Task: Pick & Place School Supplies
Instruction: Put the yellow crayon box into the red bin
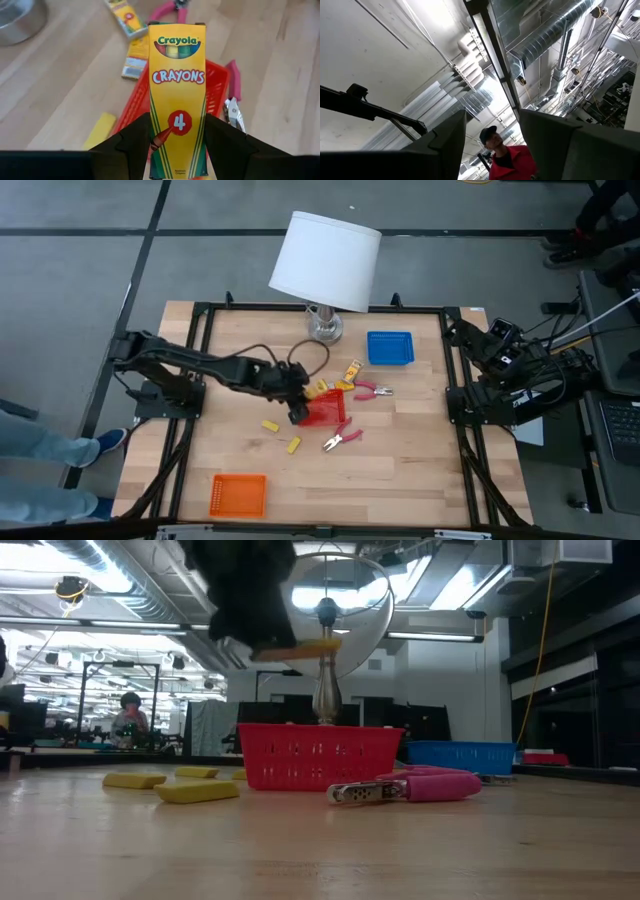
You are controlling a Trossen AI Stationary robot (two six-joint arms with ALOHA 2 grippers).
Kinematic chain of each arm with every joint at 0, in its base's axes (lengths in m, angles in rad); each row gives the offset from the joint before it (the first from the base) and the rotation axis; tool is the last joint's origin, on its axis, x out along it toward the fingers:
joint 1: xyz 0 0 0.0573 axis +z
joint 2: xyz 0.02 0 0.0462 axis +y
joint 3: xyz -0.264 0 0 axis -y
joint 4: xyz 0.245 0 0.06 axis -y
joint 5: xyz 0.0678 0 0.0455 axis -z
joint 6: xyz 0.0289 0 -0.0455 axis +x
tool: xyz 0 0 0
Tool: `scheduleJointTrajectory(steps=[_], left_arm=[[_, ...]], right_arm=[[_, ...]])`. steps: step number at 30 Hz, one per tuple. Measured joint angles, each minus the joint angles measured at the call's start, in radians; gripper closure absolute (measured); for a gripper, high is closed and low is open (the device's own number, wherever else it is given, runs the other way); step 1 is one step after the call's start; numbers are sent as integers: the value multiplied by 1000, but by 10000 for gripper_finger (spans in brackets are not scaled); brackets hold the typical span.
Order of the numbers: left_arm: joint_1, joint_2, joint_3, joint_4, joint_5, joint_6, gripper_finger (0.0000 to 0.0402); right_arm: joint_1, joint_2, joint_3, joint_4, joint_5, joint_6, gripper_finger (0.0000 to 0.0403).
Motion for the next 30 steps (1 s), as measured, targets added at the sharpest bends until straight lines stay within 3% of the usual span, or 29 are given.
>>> scheduleJointTrajectory(steps=[10, 16, 20, 27, 30], left_arm=[[3, 175, 0, 105, 97, 221, 231], [15, 194, 0, 120, 80, 297, 224], [28, 175, 0, 125, 16, 310, 201], [44, 162, 0, 126, 22, 309, 147], [43, 155, 0, 200, 19, 288, 135]], right_arm=[[0, 2, 0, -7, -16, -2, 213], [0, 21, 0, -13, -24, -4, 213], [0, 35, 0, -35, -24, -4, 213], [0, 53, 0, -61, -24, 16, 213], [0, 54, 0, -61, -24, 16, 213]])
